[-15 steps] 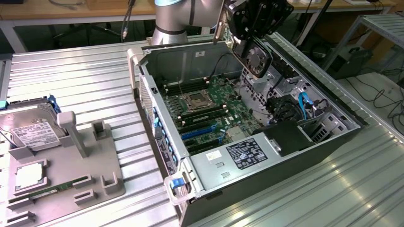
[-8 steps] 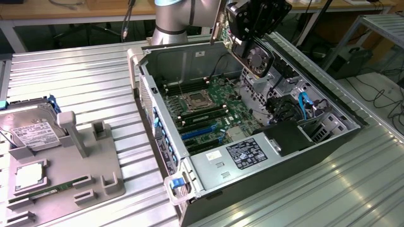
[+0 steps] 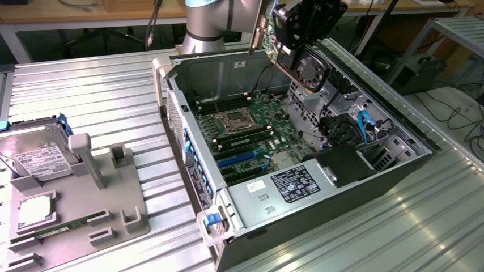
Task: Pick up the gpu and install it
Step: 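Insert the gpu into the slot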
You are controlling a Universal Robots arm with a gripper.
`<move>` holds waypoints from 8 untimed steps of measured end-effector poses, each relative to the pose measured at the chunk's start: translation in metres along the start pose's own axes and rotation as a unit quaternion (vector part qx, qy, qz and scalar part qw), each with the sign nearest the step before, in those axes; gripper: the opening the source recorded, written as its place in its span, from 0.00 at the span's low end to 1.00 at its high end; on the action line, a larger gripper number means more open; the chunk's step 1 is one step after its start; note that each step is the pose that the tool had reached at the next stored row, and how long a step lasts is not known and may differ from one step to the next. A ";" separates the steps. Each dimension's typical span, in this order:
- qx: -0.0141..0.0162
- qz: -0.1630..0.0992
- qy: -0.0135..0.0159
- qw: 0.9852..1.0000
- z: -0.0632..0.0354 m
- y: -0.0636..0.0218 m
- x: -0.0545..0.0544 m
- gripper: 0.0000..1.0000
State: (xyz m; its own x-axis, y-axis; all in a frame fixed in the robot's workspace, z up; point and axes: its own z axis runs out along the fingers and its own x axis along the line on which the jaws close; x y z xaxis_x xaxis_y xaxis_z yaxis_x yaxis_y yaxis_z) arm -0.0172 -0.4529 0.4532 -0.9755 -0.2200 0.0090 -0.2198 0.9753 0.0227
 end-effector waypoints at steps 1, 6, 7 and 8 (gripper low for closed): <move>0.000 -0.006 0.000 1.000 0.0000 0.0000 0.000 0.28; 0.000 -0.024 0.001 1.000 0.0000 0.0000 0.000 0.28; 0.000 -0.027 0.001 1.000 0.0000 0.0000 0.000 0.28; 0.000 -0.031 0.001 1.000 0.0000 0.0000 0.000 0.28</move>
State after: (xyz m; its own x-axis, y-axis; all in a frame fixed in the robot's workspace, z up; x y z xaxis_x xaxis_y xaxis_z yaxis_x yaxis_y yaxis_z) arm -0.0172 -0.4529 0.4532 -0.9602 -0.2792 0.0090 -0.2789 0.9600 0.0227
